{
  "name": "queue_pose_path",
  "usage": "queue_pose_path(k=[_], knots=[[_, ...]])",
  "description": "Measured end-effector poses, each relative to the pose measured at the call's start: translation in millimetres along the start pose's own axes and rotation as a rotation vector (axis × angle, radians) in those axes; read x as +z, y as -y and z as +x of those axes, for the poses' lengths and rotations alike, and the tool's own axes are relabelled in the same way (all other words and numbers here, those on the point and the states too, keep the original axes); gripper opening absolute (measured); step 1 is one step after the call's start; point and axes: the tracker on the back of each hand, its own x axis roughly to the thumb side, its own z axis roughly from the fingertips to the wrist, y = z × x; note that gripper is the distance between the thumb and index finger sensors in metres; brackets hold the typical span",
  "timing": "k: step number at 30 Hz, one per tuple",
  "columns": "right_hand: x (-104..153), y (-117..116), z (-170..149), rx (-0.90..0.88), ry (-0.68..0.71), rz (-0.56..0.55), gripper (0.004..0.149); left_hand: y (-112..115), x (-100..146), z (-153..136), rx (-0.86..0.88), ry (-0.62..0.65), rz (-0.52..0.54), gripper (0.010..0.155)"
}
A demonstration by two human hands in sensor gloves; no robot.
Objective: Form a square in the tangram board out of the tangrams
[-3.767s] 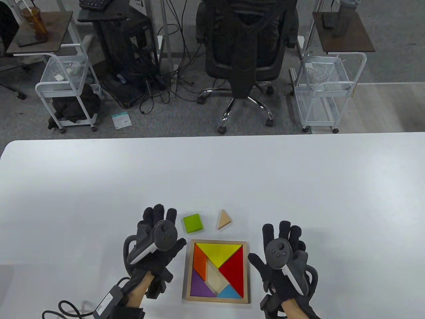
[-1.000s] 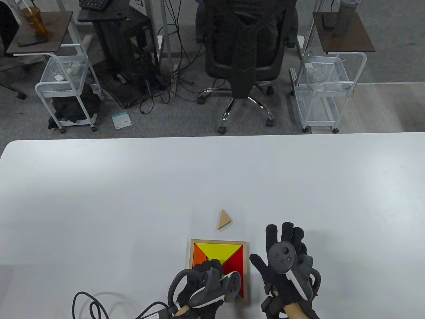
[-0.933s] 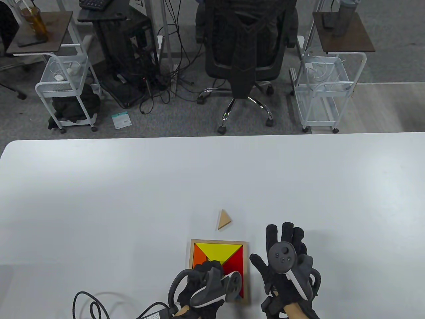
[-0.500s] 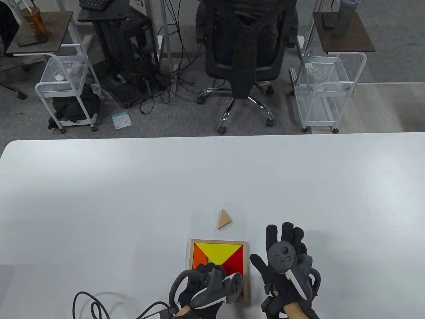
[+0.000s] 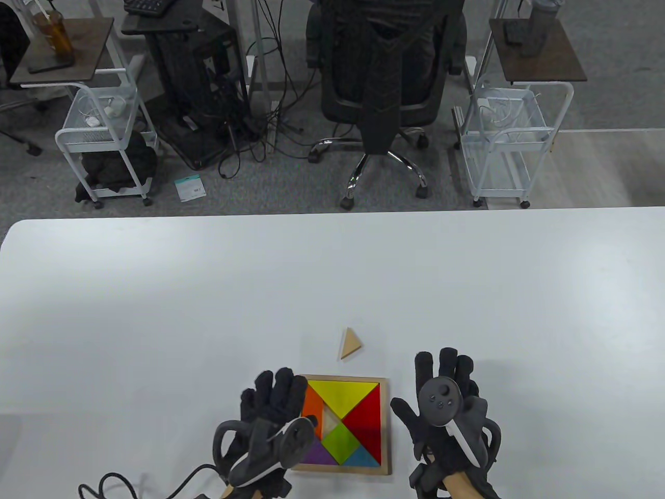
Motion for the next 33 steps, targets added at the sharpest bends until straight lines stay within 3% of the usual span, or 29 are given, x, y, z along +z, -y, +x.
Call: queue_pose_path(k=[4, 7, 13, 18, 20, 22, 25, 29, 33], knots=[[-1.9, -2.9, -0.6, 0.013, -0.012, 0.01, 0.087, 13.5, 3.6, -38.5, 0.048, -0.098, -0.047, 0.074], [-3.1, -5.0, -0.9, 0.032, -0.022, 0.015, 0.088, 20.0, 6.4, -51.1, 0.107, -0.111, -0.086, 0.075], [-1.1, -1.0, 8.8, 0.017, 0.044, 0.004, 0.093, 13.3, 12.3, -61.1, 0.134, -0.134, -0.049, 0.077], [-10.2, 16.9, 45.0, -0.099, 0.116, 0.075, 0.098, 11.8, 13.4, -62.5, 0.145, -0.136, -0.052, 0.077], [-21.8, 23.5, 73.9, -0.037, 0.119, 0.119, 0.099, 11.2, 13.5, -62.4, 0.147, -0.136, -0.055, 0.077], [-36.0, 24.6, 99.7, 0.06, 0.088, 0.088, 0.099, 11.2, 13.5, -63.0, 0.154, -0.137, -0.059, 0.077], [-64.2, 14.5, 126.2, 0.148, 0.006, 0.11, 0.096, 11.6, 13.1, -64.5, 0.167, -0.143, -0.062, 0.077], [-104.9, -15.7, 140.5, 0.246, -0.114, 0.21, 0.093, 12.9, 12.0, -67.2, 0.188, -0.154, -0.073, 0.077], [-126.4, -34.3, 143.1, 0.262, -0.227, 0.215, 0.081, 13.5, 10.8, -69.0, 0.202, -0.166, -0.076, 0.077]])
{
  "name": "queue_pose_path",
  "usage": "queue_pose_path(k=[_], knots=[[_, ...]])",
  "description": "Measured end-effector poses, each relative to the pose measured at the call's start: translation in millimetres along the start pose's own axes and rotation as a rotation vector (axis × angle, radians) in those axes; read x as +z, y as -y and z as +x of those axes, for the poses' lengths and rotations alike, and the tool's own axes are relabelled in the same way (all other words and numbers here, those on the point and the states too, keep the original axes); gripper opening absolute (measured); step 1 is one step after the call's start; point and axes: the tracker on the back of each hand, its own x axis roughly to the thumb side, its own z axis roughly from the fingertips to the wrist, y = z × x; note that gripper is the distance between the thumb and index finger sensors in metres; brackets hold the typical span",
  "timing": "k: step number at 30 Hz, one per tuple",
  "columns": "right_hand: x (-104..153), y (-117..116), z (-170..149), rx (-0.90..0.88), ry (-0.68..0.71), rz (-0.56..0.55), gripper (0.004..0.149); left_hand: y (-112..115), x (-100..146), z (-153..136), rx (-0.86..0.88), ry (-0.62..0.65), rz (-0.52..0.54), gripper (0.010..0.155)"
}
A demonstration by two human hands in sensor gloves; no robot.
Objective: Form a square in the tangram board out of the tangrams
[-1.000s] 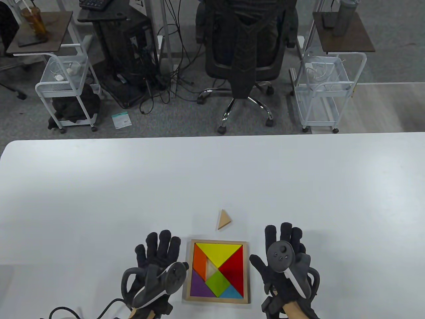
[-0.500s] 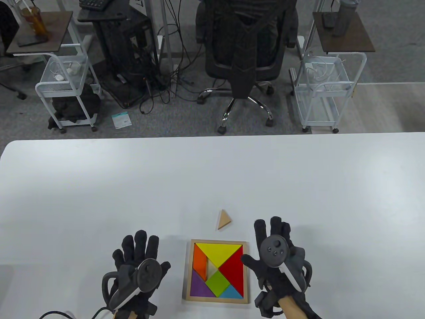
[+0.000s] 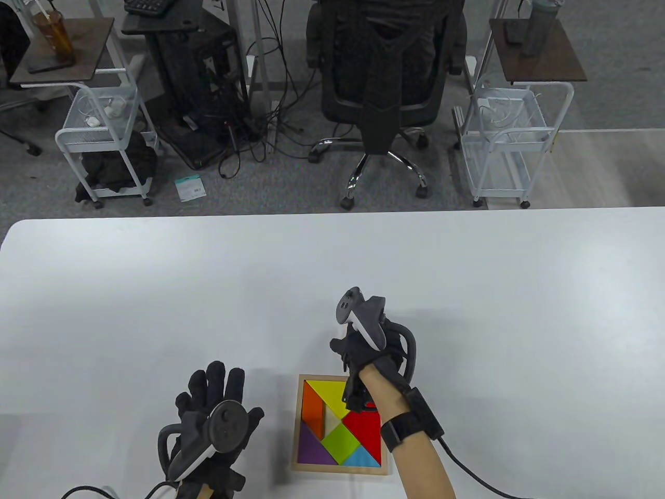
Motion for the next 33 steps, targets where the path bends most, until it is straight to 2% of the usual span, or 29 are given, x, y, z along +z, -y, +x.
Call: queue_pose_path(k=[3, 5, 9, 13, 18, 24, 27, 30, 33], knots=[[-11.4, -6.4, 5.9, 0.049, -0.074, 0.031, 0.074, -0.2, -0.5, -1.0, 0.005, -0.008, -0.001, 0.076], [-13.2, -6.3, 12.4, 0.118, -0.084, -0.031, 0.072, -0.4, -0.3, -1.8, 0.013, -0.016, 0.0, 0.076], [-6.7, -6.2, 21.5, 0.151, -0.091, -0.025, 0.071, -0.5, -0.8, -3.2, 0.022, -0.023, 0.006, 0.076], [1.9, -8.8, 25.5, 0.242, -0.113, -0.08, 0.069, -0.1, -1.0, -3.3, 0.029, -0.027, 0.0, 0.076], [13.1, -6.1, 24.0, 0.258, -0.141, -0.15, 0.063, 0.1, -1.0, -2.4, 0.033, -0.024, -0.006, 0.076], [20.8, -2.1, 12.4, 0.171, -0.17, -0.149, 0.059, -0.8, -0.7, -1.6, 0.038, -0.013, 0.013, 0.075], [30.8, 5.7, 3.5, 0.138, -0.161, -0.132, 0.059, 0.0, -0.5, -2.2, 0.042, -0.015, 0.015, 0.075], [58.1, 17.6, -8.9, 0.063, -0.073, -0.14, 0.058, -1.4, -0.9, -4.4, 0.054, -0.024, 0.022, 0.076], [87.7, 12.0, -0.3, 0.034, 0.026, -0.118, 0.058, -4.3, -1.2, -5.0, 0.056, -0.032, 0.047, 0.075]])
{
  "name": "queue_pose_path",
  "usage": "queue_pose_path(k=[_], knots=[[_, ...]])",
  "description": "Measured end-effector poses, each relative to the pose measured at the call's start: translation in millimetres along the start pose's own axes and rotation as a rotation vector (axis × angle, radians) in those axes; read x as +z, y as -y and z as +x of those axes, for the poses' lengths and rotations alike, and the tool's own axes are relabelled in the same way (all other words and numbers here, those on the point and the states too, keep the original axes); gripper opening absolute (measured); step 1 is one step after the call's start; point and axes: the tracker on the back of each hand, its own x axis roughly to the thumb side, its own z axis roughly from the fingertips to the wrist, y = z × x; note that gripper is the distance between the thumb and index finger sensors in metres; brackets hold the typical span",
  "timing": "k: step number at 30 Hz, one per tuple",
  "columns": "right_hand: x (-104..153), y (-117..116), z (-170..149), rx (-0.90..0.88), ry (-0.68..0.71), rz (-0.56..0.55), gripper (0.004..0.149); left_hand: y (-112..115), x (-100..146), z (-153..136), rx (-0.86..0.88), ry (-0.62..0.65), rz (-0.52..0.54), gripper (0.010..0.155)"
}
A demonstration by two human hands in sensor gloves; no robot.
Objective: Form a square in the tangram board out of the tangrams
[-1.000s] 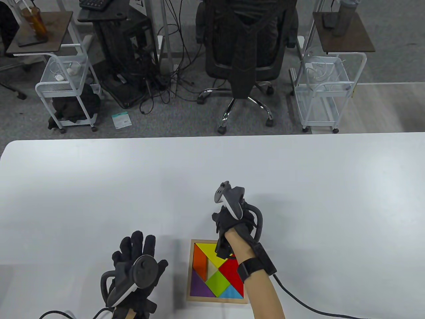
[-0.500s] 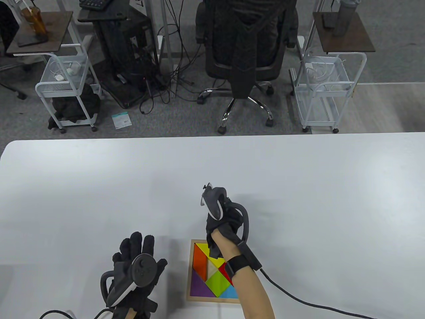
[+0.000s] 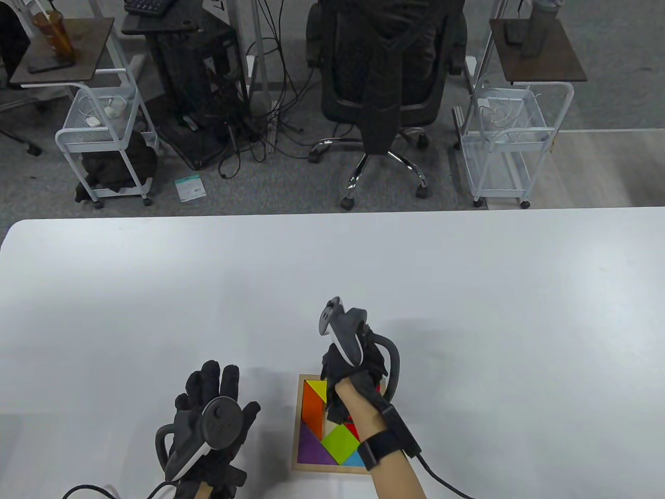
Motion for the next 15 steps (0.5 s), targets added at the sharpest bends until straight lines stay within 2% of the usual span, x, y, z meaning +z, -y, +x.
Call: queue_pose_path(k=[3, 6, 15], knots=[[31.7, -13.2, -1.2, 0.01, 0.032, 0.0, 0.057, -1.2, 0.5, -0.6, -0.001, -0.003, 0.014, 0.075], [47.7, -26.9, 2.0, 0.014, 0.021, -0.047, 0.057, -0.9, 1.9, -1.4, 0.011, -0.004, 0.012, 0.075], [52.9, -47.2, 15.0, 0.149, -0.056, -0.162, 0.056, -9.0, 11.4, 5.9, 0.005, 0.025, 0.056, 0.076]])
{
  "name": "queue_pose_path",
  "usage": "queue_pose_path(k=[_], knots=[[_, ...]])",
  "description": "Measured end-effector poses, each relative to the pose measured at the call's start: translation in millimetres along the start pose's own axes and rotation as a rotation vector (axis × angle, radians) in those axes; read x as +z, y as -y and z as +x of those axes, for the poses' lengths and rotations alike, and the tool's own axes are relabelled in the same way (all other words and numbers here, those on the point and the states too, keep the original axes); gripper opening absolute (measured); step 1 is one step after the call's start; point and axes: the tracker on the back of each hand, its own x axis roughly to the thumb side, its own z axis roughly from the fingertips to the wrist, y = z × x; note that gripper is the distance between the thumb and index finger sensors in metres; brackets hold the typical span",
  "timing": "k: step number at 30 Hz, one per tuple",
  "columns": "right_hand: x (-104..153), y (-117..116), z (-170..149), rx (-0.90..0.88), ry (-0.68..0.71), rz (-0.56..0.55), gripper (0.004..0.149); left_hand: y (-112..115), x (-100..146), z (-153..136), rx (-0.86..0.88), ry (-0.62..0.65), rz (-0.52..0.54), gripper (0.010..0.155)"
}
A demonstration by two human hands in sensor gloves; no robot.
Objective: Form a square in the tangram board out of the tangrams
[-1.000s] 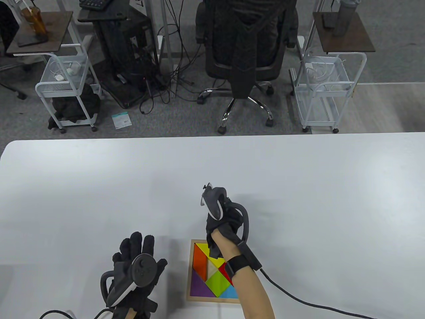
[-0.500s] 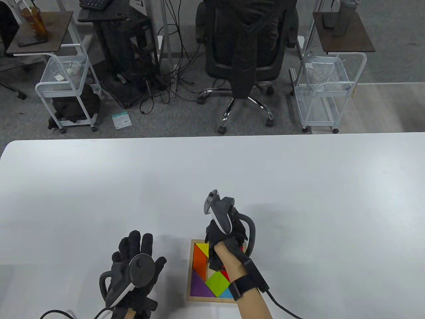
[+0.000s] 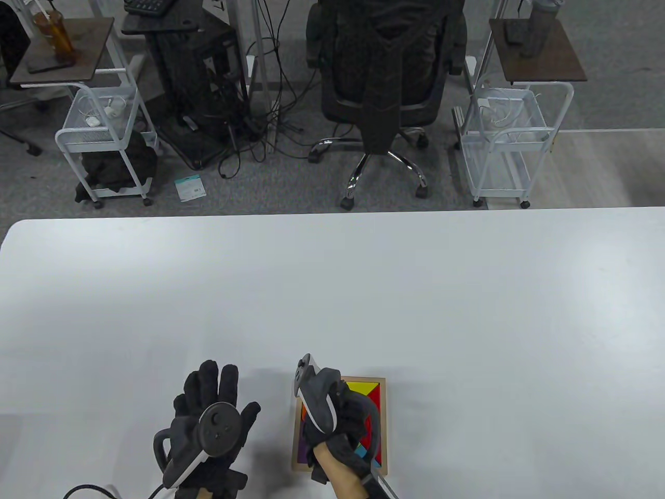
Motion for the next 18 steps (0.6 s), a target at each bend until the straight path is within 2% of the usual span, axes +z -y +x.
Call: queue_pose_path(k=[5, 12, 18], knots=[[6.0, -3.2, 0.5, 0.037, 0.007, -0.043, 0.054, -2.9, 3.6, 0.9, 0.015, 0.01, 0.017, 0.076], [10.3, -2.5, -2.3, 0.069, 0.039, -0.033, 0.045, -0.2, 1.7, 0.3, 0.012, 0.004, -0.01, 0.076], [14.5, -5.9, 1.1, 0.175, 0.079, -0.101, 0.043, 1.0, 1.9, 1.7, -0.004, 0.0, -0.013, 0.076]])
